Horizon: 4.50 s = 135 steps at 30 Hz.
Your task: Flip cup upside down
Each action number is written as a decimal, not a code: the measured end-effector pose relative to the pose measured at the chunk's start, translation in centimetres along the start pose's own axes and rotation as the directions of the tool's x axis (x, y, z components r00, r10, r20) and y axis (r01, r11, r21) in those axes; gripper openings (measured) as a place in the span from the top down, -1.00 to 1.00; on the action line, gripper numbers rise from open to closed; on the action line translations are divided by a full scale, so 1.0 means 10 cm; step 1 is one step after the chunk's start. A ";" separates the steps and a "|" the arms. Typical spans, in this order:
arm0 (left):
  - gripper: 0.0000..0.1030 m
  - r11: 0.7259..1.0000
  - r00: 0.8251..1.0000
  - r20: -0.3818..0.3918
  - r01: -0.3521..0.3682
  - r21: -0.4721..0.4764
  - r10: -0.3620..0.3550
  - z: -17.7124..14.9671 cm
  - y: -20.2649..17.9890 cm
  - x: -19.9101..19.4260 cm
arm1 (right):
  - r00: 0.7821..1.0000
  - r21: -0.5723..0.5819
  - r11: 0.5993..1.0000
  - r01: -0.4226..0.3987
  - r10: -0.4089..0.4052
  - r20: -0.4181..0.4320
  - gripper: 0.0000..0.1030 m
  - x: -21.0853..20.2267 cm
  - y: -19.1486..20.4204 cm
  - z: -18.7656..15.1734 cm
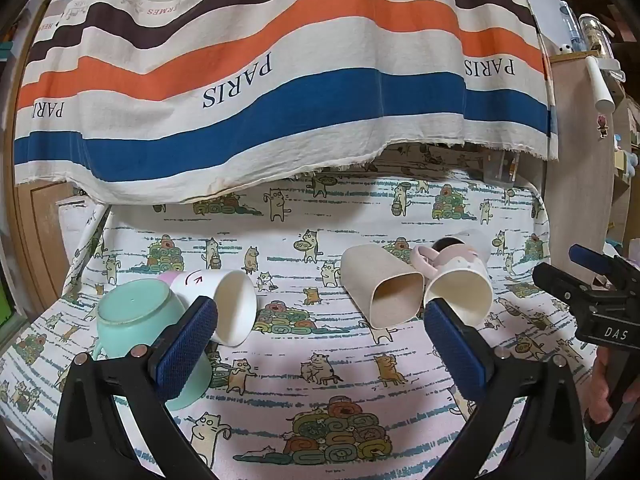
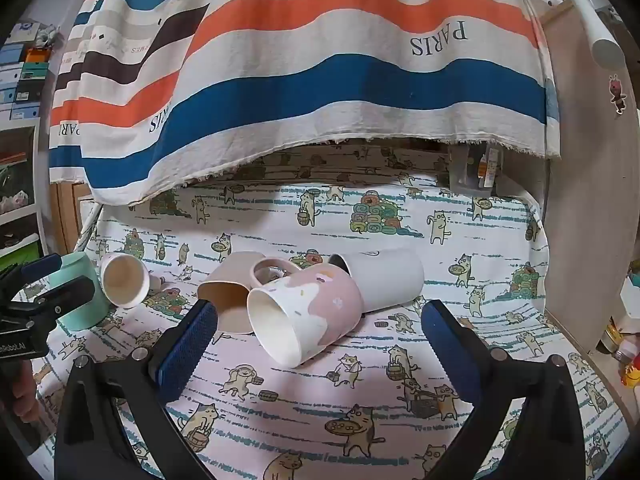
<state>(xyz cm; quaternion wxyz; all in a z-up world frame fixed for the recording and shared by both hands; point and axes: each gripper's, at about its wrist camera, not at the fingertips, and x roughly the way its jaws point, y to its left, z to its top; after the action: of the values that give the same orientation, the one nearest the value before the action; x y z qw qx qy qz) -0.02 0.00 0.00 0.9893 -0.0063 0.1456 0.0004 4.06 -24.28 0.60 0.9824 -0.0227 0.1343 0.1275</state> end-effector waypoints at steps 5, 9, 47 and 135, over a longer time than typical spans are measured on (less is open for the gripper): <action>-0.99 1.000 1.000 -0.006 0.005 -0.001 -0.005 0.00 0.00 0.00 | 1.000 -0.005 1.000 0.003 -0.003 0.003 -0.99 0.00 0.00 0.00; -0.99 1.000 1.000 -0.006 0.003 0.006 -0.002 0.00 -0.02 0.01 | 1.000 -0.006 1.000 0.002 -0.002 0.003 -0.99 0.00 0.00 0.00; -0.99 1.000 1.000 -0.004 -0.005 -0.001 0.005 0.00 0.01 -0.01 | 0.999 0.010 0.999 0.038 -0.038 0.004 -0.96 0.00 -0.03 -0.01; -0.99 0.994 0.988 0.149 -0.048 0.096 0.033 0.51 -0.04 -0.30 | 1.000 0.146 0.989 -0.023 0.022 0.005 -0.99 -0.08 -0.27 0.40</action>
<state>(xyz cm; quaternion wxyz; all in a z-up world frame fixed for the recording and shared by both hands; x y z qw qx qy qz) -1.44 -0.32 5.78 0.9962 0.0459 0.0721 0.0138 5.00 -26.77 4.66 0.9802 0.0511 0.1418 0.1284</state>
